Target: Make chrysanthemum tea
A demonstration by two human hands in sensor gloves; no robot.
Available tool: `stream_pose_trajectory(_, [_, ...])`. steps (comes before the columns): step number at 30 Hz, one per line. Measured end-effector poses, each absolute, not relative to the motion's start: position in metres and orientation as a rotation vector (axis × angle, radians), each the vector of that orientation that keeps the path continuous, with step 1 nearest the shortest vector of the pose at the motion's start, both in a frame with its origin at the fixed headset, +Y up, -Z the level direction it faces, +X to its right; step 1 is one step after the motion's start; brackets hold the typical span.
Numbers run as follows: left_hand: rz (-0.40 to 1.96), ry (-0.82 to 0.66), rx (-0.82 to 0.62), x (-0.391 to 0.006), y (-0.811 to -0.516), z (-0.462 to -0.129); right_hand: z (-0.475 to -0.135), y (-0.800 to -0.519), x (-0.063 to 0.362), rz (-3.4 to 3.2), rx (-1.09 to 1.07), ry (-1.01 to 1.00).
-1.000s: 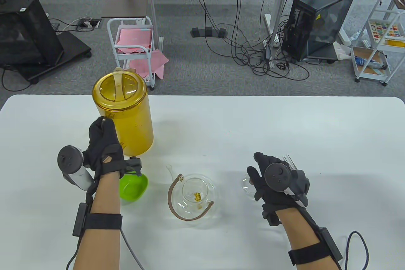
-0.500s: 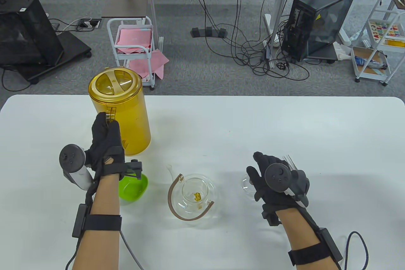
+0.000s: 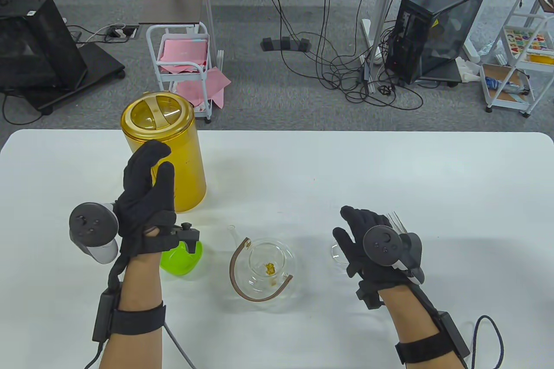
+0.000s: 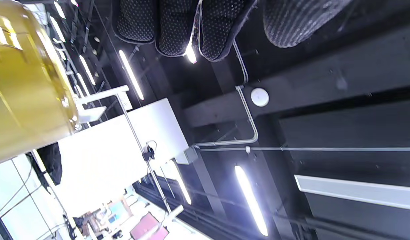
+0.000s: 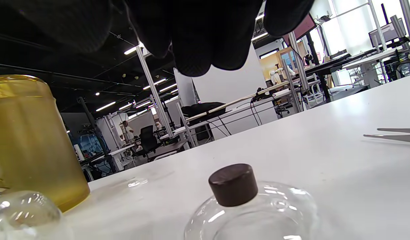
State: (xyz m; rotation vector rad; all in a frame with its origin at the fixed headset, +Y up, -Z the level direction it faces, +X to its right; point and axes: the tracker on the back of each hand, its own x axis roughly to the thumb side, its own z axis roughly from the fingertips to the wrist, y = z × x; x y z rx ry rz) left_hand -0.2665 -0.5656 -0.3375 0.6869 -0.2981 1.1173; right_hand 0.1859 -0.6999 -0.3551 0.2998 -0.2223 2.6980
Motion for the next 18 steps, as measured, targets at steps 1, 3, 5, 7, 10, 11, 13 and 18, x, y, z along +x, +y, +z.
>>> stream_pose_trajectory(1, [1.111, -0.320, 0.677, -0.264, -0.565, -0.335, -0.356, -0.701, 0.185, 2.707, 0.307, -0.211])
stream_pose_trajectory(3, [1.079, -0.349, 0.629, -0.259, -0.568, -0.330, -0.356, -0.701, 0.185, 2.708, 0.313, -0.193])
stream_pose_trajectory(5, [0.999, -0.379, 0.624, -0.255, -0.580, -0.323, -0.356, -0.701, 0.185, 2.707, 0.316, -0.189])
stream_pose_trajectory(7, [0.906, -0.366, 0.631, -0.253, -0.595, -0.317, -0.356, -0.701, 0.184, 2.711, 0.319, -0.189])
stream_pose_trajectory(10, [0.790, -0.377, 0.517, -0.252, -0.629, -0.312, -0.355, -0.701, 0.183, 2.714, 0.320, -0.182])
stream_pose_trajectory(11, [0.771, -0.387, 0.485, -0.252, -0.640, -0.311, -0.355, -0.701, 0.182, 2.718, 0.321, -0.180])
stream_pose_trajectory(13, [0.721, -0.409, 0.450, -0.252, -0.658, -0.310, -0.355, -0.703, 0.179, 2.726, 0.326, -0.175])
stream_pose_trajectory(18, [0.531, -0.405, 0.389, -0.250, -0.677, -0.313, -0.353, -0.707, 0.169, 2.759, 0.364, -0.152])
